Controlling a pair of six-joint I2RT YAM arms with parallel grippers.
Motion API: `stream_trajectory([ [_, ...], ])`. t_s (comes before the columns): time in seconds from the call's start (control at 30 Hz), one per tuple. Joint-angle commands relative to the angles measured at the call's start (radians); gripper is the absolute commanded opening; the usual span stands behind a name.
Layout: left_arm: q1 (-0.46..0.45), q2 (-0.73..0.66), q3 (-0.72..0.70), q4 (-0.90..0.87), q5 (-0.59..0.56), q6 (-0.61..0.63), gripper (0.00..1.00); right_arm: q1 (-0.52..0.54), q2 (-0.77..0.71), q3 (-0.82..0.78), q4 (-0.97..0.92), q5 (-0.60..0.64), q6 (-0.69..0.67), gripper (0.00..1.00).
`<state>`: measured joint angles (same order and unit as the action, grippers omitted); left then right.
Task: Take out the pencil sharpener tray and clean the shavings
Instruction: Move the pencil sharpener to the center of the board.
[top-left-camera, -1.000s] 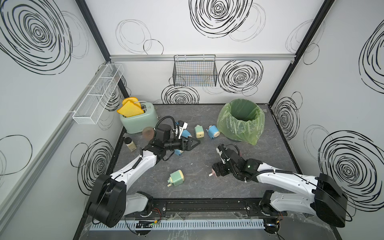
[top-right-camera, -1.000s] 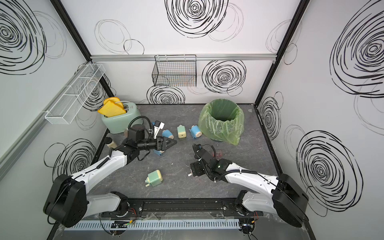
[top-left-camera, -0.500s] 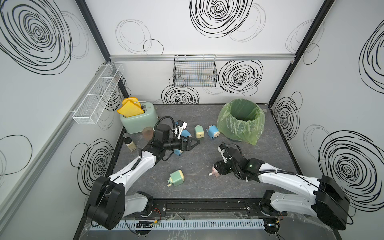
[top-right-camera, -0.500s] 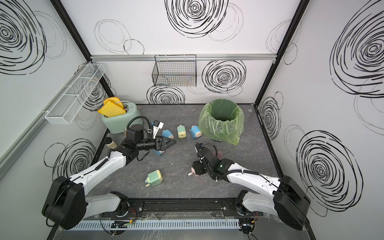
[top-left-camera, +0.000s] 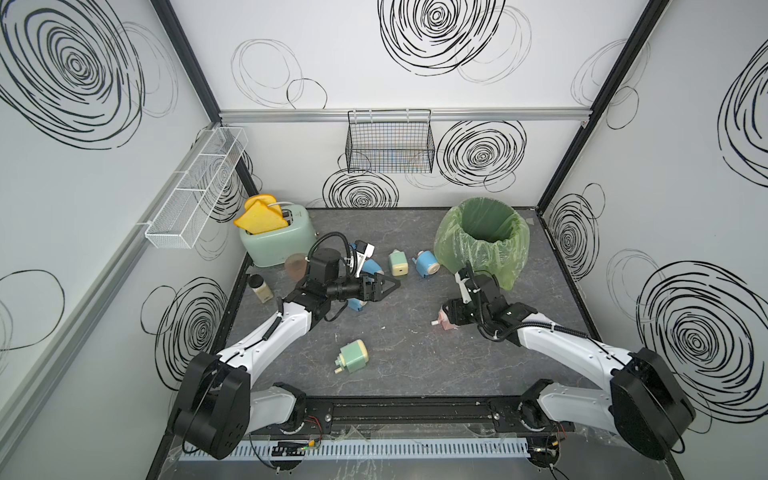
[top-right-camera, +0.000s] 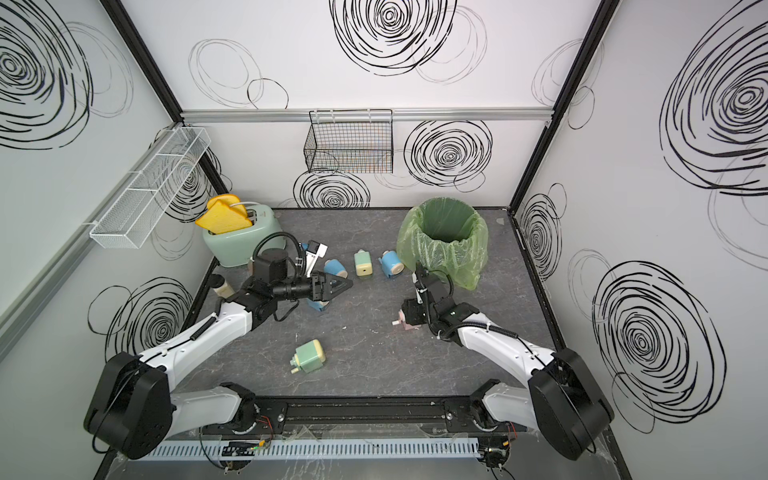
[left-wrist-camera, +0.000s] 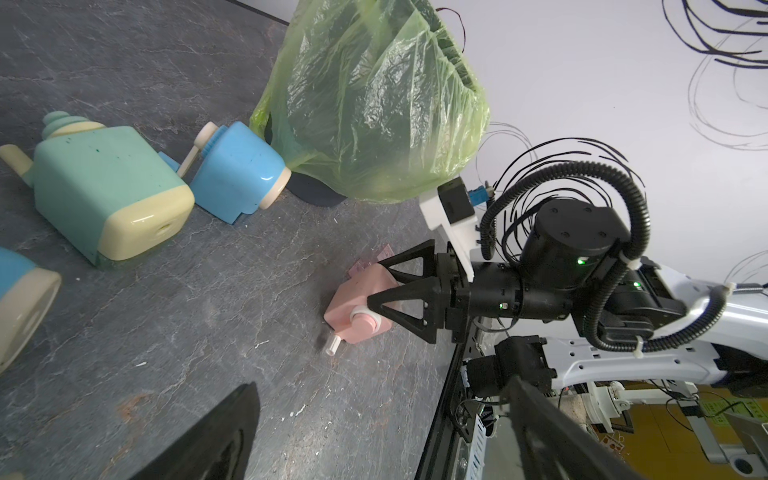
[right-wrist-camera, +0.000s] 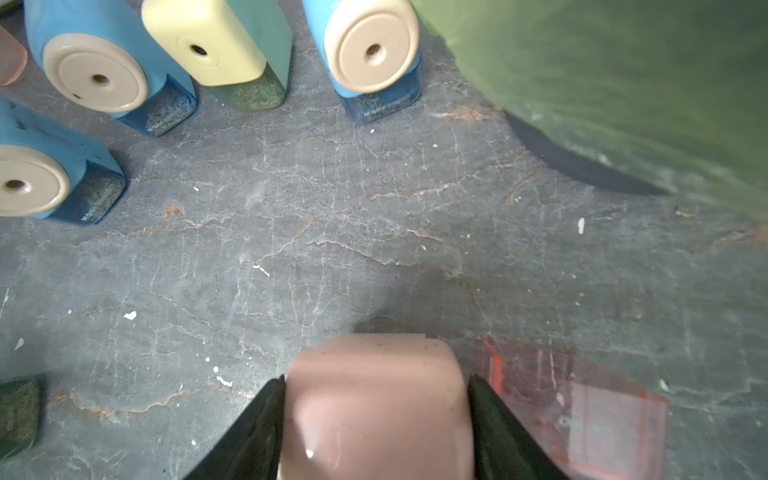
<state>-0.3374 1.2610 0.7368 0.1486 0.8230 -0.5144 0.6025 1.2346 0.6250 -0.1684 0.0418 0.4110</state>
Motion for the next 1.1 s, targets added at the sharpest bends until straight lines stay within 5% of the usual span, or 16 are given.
stream_trajectory([
  [0.0,0.010,-0.007,0.006,0.045,0.021,-0.003,0.97,-0.019,0.041,0.027,0.036,0.003,-0.017,0.46],
  [0.43,0.013,0.005,0.016,0.040,0.027,0.002,0.97,-0.189,-0.075,-0.053,-0.030,0.065,-0.018,0.46],
  [0.83,0.014,0.006,0.015,0.034,0.028,0.005,0.97,-0.234,-0.150,-0.108,-0.058,0.098,0.010,0.47],
  [1.07,0.015,0.001,0.015,0.022,0.023,0.013,0.97,-0.382,-0.149,-0.104,-0.042,0.013,-0.045,0.49],
])
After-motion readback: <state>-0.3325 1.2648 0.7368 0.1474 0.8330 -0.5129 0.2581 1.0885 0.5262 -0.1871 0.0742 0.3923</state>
